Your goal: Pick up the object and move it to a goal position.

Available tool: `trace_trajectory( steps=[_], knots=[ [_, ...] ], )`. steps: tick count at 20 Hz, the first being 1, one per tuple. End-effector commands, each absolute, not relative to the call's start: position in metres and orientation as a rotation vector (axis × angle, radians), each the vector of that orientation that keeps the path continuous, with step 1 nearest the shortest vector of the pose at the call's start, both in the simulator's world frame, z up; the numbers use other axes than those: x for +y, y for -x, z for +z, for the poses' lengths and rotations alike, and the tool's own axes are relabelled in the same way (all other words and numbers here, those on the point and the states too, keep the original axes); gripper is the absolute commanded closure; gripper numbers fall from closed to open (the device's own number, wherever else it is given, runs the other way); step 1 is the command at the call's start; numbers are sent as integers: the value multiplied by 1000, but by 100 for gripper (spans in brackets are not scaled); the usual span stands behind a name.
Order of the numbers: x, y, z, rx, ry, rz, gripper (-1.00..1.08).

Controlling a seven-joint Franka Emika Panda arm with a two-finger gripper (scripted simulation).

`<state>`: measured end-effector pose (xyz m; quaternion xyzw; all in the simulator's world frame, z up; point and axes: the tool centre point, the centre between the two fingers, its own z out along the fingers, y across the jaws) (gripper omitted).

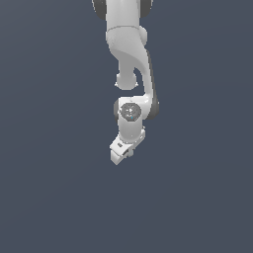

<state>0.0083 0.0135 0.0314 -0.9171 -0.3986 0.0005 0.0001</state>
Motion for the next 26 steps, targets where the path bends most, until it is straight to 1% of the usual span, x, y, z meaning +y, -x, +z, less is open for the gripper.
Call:
trace_trajectory(
  steps=[1, 8, 20, 26],
  knots=[
    [9, -7, 41, -1252, 2882, 0, 108],
    [-12, 4, 85, -1252, 2882, 0, 108],
    [-63, 28, 192, -1253, 2880, -1, 108],
    [-79, 34, 226, -1253, 2880, -1, 108]
  ],
)
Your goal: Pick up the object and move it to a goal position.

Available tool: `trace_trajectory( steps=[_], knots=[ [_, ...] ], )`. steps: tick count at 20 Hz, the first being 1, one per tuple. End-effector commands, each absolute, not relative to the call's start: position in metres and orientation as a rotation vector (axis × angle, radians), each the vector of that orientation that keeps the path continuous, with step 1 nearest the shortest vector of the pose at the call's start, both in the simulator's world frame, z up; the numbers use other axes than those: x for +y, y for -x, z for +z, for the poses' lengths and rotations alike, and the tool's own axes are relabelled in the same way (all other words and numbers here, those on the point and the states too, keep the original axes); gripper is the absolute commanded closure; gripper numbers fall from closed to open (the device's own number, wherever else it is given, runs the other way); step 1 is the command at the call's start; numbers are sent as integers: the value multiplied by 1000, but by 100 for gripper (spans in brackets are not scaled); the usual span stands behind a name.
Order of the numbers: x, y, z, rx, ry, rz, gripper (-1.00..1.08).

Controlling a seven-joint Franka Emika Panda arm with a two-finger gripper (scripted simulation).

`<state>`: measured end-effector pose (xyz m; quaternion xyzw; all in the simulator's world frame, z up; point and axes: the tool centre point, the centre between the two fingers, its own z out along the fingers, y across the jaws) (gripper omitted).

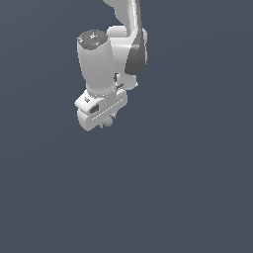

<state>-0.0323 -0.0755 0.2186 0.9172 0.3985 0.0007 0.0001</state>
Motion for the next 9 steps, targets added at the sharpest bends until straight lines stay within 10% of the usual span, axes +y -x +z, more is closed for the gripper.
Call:
trace_trajectory(
  steps=[1, 9],
  knots=[
    [-80, 35, 229, 1253, -2881, 1, 108],
    [-84, 34, 235, 1253, -2881, 0, 108]
  ],
)
